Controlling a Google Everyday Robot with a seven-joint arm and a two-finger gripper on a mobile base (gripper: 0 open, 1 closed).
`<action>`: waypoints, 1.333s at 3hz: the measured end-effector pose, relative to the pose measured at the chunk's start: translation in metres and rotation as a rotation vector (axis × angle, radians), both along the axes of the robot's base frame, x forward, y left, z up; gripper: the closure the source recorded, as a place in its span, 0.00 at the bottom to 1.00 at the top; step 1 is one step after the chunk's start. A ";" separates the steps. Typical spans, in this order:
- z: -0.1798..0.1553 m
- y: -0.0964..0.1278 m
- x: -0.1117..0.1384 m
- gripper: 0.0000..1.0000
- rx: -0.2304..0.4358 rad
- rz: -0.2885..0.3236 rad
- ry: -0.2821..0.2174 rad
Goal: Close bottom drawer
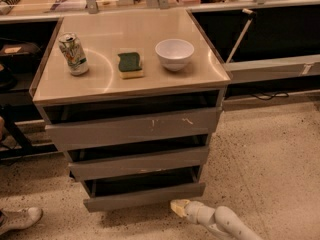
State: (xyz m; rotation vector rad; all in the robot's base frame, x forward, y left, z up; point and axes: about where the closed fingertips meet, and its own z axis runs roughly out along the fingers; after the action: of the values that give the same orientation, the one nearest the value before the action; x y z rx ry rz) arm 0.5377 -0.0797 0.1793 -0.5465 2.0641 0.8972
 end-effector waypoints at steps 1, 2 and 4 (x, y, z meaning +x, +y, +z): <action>0.008 0.007 0.011 1.00 0.000 0.001 -0.025; 0.004 0.019 0.033 1.00 -0.009 0.009 -0.044; -0.012 0.044 0.063 1.00 -0.035 0.068 -0.064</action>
Offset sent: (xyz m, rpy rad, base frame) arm 0.0401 0.0155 0.0094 -0.0169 -0.0596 0.0039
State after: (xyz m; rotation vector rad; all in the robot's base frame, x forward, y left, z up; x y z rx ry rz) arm 0.6008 -0.0355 0.1671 -0.6596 2.0174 0.8730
